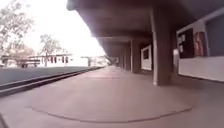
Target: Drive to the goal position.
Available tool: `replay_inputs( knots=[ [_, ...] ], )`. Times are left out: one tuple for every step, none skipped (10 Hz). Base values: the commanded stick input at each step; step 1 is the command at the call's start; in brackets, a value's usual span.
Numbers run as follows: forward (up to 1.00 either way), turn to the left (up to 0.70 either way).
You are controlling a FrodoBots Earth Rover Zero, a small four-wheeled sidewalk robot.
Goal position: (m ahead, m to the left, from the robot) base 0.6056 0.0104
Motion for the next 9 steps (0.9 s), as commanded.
replay_inputs(
  knots=[
    [0.85, 0.0],
    [0.85, 0.0],
    [0.85, 0.0],
    [0.85, 0.0],
    [0.85, 0.0],
    [0.85, 0.0],
    [0.85, 0.0],
    [0.85, 0.0],
    [0.85, 0.0]
  ],
)
